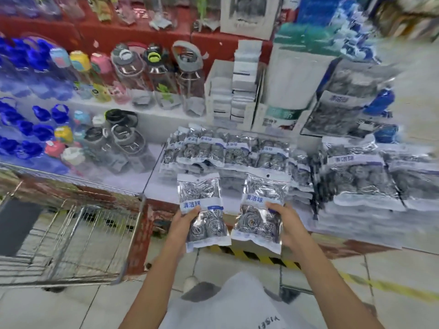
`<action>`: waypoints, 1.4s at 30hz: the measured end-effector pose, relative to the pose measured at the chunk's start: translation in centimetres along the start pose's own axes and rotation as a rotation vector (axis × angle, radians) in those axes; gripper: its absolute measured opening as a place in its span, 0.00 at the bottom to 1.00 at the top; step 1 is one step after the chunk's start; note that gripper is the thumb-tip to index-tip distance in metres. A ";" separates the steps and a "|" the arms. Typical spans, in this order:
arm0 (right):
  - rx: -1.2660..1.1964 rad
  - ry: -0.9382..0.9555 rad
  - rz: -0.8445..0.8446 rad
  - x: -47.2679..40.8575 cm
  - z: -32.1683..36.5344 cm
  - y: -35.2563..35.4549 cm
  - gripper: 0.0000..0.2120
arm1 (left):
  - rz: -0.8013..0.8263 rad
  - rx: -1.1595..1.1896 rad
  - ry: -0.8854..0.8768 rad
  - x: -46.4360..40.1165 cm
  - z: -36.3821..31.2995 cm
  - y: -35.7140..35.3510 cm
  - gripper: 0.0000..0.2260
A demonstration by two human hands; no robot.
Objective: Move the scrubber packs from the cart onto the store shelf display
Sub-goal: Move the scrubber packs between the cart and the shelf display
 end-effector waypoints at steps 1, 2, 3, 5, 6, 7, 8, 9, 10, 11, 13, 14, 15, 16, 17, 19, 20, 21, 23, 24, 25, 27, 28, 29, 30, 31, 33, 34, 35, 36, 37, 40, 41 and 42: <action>0.000 0.005 -0.006 -0.3 0.5 0.9 0.06 | 0.012 -0.011 -0.007 -0.1 -0.3 -1.2 0.22; 0.006 0.014 -0.012 -0.8 1.0 1.8 0.06 | 0.015 -0.025 -0.009 -0.5 -0.5 -2.2 0.28; 0.018 0.011 -0.020 -1.4 1.2 2.6 0.08 | 0.033 -0.048 -0.020 -1.0 -0.7 -3.1 0.35; 0.019 -0.002 -0.029 -2.9 1.6 3.7 0.18 | 0.064 -0.033 -0.071 -4.0 -1.0 -3.8 0.43; 0.001 0.004 -0.032 -3.5 2.0 3.9 0.23 | 0.074 -0.032 -0.071 -6.0 -1.0 -4.0 0.43; -0.010 0.010 -0.038 -4.4 2.4 4.1 0.27 | 0.078 -0.045 -0.059 -6.1 -1.9 -4.7 0.44; -0.003 0.003 -0.037 -4.9 3.0 3.8 0.30 | 0.093 -0.045 -0.054 -4.8 -3.5 -6.0 0.44; -0.006 0.001 -0.029 -5.8 3.4 3.6 0.32 | 0.094 -0.054 -0.050 -4.6 -4.8 -6.9 0.41; -0.015 0.007 -0.032 -6.8 3.9 3.3 0.31 | 0.090 -0.051 -0.061 -4.5 -6.2 -7.7 0.35; -0.028 0.011 -0.028 -7.8 4.5 2.9 0.30 | 0.079 -0.049 -0.066 -4.8 -7.4 -8.2 0.31; -0.026 0.015 -0.052 -9.7 5.5 2.0 0.32 | 0.048 -0.102 -0.093 -6.7 -9.7 -8.9 0.32; -0.012 0.021 -0.054 -10.8 6.0 1.5 0.34 | 0.044 -0.129 -0.109 -7.8 -10.7 -9.3 0.34; 0.007 0.012 -0.062 -11.7 6.5 1.0 0.34 | 0.038 -0.168 -0.106 -8.9 -11.7 -9.5 0.34; 0.021 0.010 -0.057 -12.5 7.1 0.2 0.33 | 0.035 -0.177 -0.116 -10.1 -12.6 -9.8 0.32; 0.029 0.000 -0.056 -13.1 7.7 -0.5 0.29 | 0.027 -0.204 -0.086 -10.9 -13.3 -10.1 0.31; 0.036 -0.011 -0.072 -14.7 8.6 -1.7 0.20 | 0.055 -0.249 -0.066 -12.7 -14.9 -10.8 0.31; 0.048 -0.010 -0.096 -15.6 9.0 -2.1 0.20 | 0.043 -0.290 -0.080 -13.9 -15.8 -11.0 0.32; 0.063 -0.019 -0.110 -16.4 9.3 -2.5 0.22 | 0.033 -0.332 -0.067 -14.6 -16.4 -11.2 0.33; 0.070 -0.035 -0.127 -17.9 9.2 -3.3 0.27 | 0.009 -0.406 -0.046 -16.1 -17.5 -11.7 0.29; 0.085 -0.049 -0.122 -18.6 9.1 -3.8 0.28 | -0.001 -0.443 -0.059 -16.8 -18.1 -12.0 0.25; 0.096 -0.058 -0.122 -19.3 9.1 -4.1 0.27 | -0.022 -0.489 -0.057 -17.4 -18.5 -12.2 0.24; 0.131 -0.069 -0.149 -20.3 9.2 -4.6 0.26 | -0.040 -0.560 -0.058 -18.2 -19.1 -12.8 0.24; 0.153 -0.075 -0.167 -20.9 9.3 -4.6 0.26 | -0.046 -0.589 -0.075 -18.6 -19.6 -13.1 0.26; 0.164 -0.084 -0.187 -21.4 9.3 -4.5 0.25 | -0.054 -0.616 -0.084 -18.8 -20.0 -13.4 0.28; 0.171 -0.085 -0.198 -22.1 9.5 -4.5 0.26 | -0.064 -0.659 -0.095 -19.2 -20.4 -13.6 0.31; 0.174 -0.091 -0.204 -22.8 9.5 -4.4 0.27 | -0.070 -0.694 -0.102 -19.5 -20.7 -13.7 0.33; 0.195 -0.088 -0.201 -23.8 9.5 -4.3 0.29 | -0.059 -0.739 -0.139 -20.0 -21.1 -14.0 0.34; 0.211 -0.090 -0.208 -24.4 9.5 -4.1 0.29 | -0.052 -0.776 -0.156 -20.5 -21.1 -14.1 0.33; 0.232 -0.090 -0.225 -24.9 9.5 -3.8 0.29 | -0.045 -0.821 -0.166 -20.7 -21.4 -14.4 0.32; 0.255 -0.088 -0.228 -25.2 9.6 -3.7 0.29 | -0.030 -0.874 -0.182 -21.0 -21.6 -14.6 0.32; 0.278 -0.079 -0.229 -25.4 9.7 -3.7 0.29 | -0.015 -0.923 -0.191 -21.2 -21.7 -14.7 0.32; 0.371 -0.046 -0.231 -25.6 10.7 -4.2 0.31 | 0.017 -1.043 -0.183 -21.8 -21.7 -14.8 0.32; 0.402 -0.029 -0.232 -25.8 11.1 -4.3 0.32 | 0.027 -1.069 -0.179 -21.8 -21.8 -14.9 0.32; 0.431 -0.011 -0.229 -26.2 11.4 -4.5 0.33 | 0.031 -1.086 -0.165 -22.0 -21.9 -14.9 0.32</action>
Point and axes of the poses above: each hand's wrist, its own x-axis away from the middle knuckle, its own y-axis out of the back of the hand, z = x × y, the point moved 7 cm from there along -x, towards the middle knuckle, and after that the axes turned 7 degrees about y, right-handed, at the moved point
